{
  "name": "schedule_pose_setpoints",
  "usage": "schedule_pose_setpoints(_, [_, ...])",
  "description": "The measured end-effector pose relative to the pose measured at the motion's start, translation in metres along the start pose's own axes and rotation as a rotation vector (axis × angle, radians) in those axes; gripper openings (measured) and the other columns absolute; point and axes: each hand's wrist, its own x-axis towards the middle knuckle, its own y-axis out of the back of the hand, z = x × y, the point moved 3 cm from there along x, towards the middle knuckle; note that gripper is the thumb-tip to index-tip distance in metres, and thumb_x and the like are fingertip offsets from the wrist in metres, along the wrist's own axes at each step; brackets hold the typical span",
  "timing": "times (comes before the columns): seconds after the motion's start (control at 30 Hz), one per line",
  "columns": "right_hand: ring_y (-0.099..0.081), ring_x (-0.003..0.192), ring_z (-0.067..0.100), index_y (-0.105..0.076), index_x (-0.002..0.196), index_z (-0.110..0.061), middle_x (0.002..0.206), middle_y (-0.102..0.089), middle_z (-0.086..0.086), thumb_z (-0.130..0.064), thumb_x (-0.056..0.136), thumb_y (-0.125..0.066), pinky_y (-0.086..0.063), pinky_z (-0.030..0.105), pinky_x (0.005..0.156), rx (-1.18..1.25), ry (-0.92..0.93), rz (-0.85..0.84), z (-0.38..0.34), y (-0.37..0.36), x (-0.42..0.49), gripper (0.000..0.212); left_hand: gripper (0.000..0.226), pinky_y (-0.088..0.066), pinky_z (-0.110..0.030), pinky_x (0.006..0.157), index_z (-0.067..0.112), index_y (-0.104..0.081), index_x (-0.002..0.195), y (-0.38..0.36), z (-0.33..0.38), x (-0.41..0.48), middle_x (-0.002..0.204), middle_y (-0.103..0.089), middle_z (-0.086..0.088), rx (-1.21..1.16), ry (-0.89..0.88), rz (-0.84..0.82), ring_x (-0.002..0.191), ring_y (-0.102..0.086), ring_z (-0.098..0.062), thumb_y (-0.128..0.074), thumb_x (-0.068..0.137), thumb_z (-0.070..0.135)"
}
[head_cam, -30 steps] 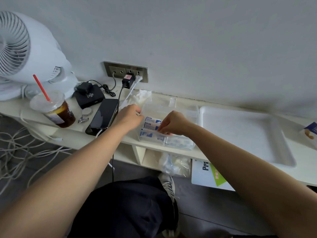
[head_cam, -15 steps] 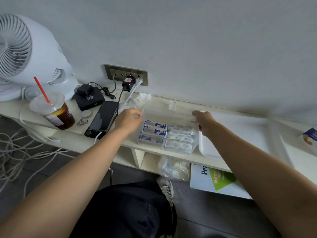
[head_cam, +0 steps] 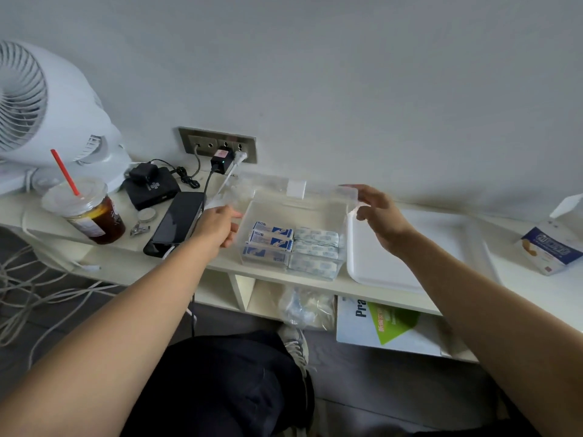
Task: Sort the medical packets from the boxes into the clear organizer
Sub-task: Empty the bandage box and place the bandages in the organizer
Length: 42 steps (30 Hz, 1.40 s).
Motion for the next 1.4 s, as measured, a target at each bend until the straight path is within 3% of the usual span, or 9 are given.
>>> schedule_pose_setpoints(0.17, [-0.048,0.120,0.009,-0.075,0.094,-0.029,0.126,-0.059,-0.006,0.011,0.075,-0.036,-0.036,0.019,0.094,-0.361,0.052,-0.024,-0.008,-0.004,-0.022,0.060,0.051,-0.048,-0.031,0.055,0.010,-0.057,0.091,0.008,-0.003,-0.030,0.079,-0.058,-0.013,-0.214,0.136,-0.056,0.061,-0.053,-0.022,-0.028,0.101,0.051])
schedule_pose_setpoints(0.3, [-0.039,0.129,0.021,-0.067,0.112,-0.035,0.135,-0.054,-0.004,-0.019,0.087,-0.057,-0.028,0.046,0.108,-0.769,0.259,-0.080,-0.018,-0.023,-0.035,0.032,0.050,-0.058,-0.039,0.071,0.012,-0.051,0.115,0.005,-0.007,-0.044,0.105,-0.059,-0.018,-0.132,0.161,-0.185,0.080,-0.062,-0.029,-0.043,0.094,0.057])
schedule_pose_setpoints(0.43, [-0.016,0.143,0.020,-0.029,0.147,-0.037,0.157,-0.021,-0.004,-0.045,0.084,-0.065,-0.011,0.045,0.115,-1.115,0.294,-0.306,-0.014,-0.054,-0.054,0.073,0.039,-0.056,-0.040,0.082,0.014,-0.040,0.127,-0.008,-0.003,-0.058,0.104,-0.053,-0.010,-0.062,0.100,-0.216,0.086,-0.062,-0.030,-0.054,0.096,0.032])
schedule_pose_setpoints(0.53, [-0.017,0.143,0.024,-0.017,0.149,-0.034,0.158,-0.016,0.000,-0.032,0.085,-0.066,-0.014,0.042,0.114,-1.326,0.380,-0.210,-0.002,-0.061,-0.058,0.081,0.057,-0.056,-0.036,0.081,0.010,-0.032,0.142,-0.011,-0.004,-0.060,0.121,-0.050,-0.011,-0.063,0.093,-0.185,0.095,-0.064,-0.031,-0.056,0.094,0.029])
schedule_pose_setpoints(0.77, [-0.013,0.146,0.026,-0.019,0.149,-0.029,0.159,-0.015,0.003,-0.007,0.090,-0.057,-0.010,0.042,0.117,-1.312,0.449,-0.079,0.014,-0.067,-0.052,0.074,0.066,-0.053,-0.035,0.085,0.014,-0.034,0.133,-0.025,-0.010,-0.057,0.135,-0.042,-0.014,-0.011,0.045,-0.108,0.104,-0.060,-0.031,-0.064,0.085,0.049])
schedule_pose_setpoints(0.9, [-0.021,0.144,0.024,-0.029,0.146,-0.030,0.156,-0.025,0.001,0.000,0.085,-0.060,-0.016,0.041,0.115,-1.233,0.461,-0.027,0.014,-0.062,-0.042,0.075,0.077,-0.042,-0.036,0.090,0.023,-0.032,0.145,-0.024,0.013,-0.061,0.139,-0.031,-0.011,0.788,-0.546,0.290,0.121,-0.039,-0.030,-0.062,0.081,0.055])
schedule_pose_setpoints(0.97, [-0.025,0.140,0.022,-0.033,0.144,-0.032,0.154,-0.027,-0.002,-0.003,0.083,-0.063,-0.020,0.039,0.111,-1.199,0.449,-0.023,0.011,-0.060,-0.038,0.074,0.070,-0.042,-0.031,0.086,0.028,-0.044,0.139,-0.034,0.026,-0.064,0.132,-0.041,-0.001,0.901,-0.772,0.212,0.117,-0.038,-0.023,-0.068,0.078,0.051])
schedule_pose_setpoints(1.07, [-0.028,0.136,0.021,-0.038,0.141,-0.034,0.152,-0.030,-0.005,-0.004,0.080,-0.065,-0.022,0.038,0.104,-1.142,0.409,-0.030,0.009,-0.056,-0.032,0.073,0.057,-0.042,-0.028,0.074,0.026,-0.057,0.128,-0.049,0.030,-0.061,0.117,-0.047,0.002,0.893,-0.813,0.075,0.109,-0.041,-0.019,-0.074,0.076,0.041])
schedule_pose_setpoints(1.4, [-0.022,0.141,0.018,-0.045,0.138,-0.034,0.152,-0.029,-0.006,0.003,0.078,-0.056,-0.024,0.039,0.101,-0.820,0.271,-0.075,0.016,-0.049,-0.015,0.071,0.042,-0.044,-0.030,0.059,0.019,-0.054,0.123,-0.063,0.030,-0.059,0.114,-0.047,-0.001,0.947,-0.867,0.150,0.080,-0.061,-0.024,-0.069,0.085,0.028])
